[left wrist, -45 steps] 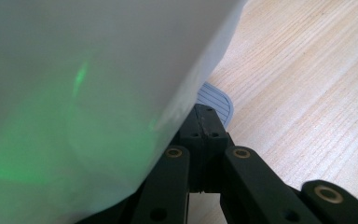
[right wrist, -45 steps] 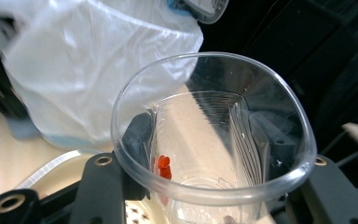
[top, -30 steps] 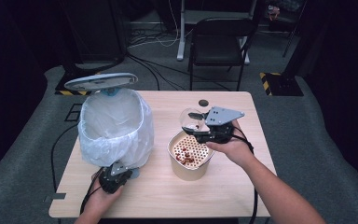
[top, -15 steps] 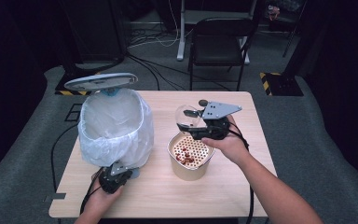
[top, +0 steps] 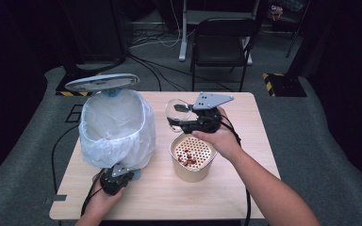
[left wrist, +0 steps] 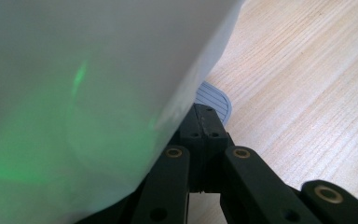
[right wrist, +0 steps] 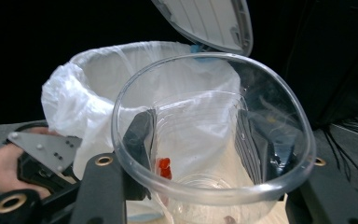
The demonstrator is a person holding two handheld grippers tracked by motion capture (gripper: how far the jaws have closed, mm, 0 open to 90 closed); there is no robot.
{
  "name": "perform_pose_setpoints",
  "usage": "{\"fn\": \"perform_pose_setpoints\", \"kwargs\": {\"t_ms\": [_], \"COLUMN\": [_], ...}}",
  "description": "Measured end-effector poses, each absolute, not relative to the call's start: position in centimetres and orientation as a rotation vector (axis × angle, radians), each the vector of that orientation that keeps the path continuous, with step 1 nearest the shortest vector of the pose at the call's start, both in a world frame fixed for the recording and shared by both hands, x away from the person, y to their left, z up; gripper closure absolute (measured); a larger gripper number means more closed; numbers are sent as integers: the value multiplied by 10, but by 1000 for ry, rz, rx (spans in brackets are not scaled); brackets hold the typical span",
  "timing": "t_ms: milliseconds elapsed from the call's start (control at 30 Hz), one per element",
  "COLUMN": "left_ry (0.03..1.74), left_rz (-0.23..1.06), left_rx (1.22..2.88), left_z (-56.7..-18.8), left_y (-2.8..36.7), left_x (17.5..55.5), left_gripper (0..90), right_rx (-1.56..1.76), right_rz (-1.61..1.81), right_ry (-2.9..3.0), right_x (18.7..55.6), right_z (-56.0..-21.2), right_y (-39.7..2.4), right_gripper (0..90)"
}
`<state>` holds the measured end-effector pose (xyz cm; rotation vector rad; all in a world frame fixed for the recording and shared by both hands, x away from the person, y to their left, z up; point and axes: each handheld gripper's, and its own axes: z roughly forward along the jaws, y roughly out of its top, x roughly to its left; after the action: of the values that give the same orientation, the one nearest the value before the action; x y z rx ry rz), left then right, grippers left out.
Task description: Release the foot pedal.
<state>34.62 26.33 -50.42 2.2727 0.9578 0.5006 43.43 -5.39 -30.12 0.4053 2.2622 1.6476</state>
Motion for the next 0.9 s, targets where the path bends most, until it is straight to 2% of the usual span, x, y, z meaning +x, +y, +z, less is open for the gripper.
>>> {"fn": "perform_pose_setpoints", "kwargs": {"t_ms": [900], "left_ry": [961], "left_rz": [497], "left_rx": [2285], "left_z": [-503], "left_y": [264], "left_x": [346], "left_gripper": [900], "right_rx": [309], "right_rz": [1701], "right_ry": [2325], "right_x": [447], "right_z": [-263], "right_y": [25], "right_gripper": [482]}}
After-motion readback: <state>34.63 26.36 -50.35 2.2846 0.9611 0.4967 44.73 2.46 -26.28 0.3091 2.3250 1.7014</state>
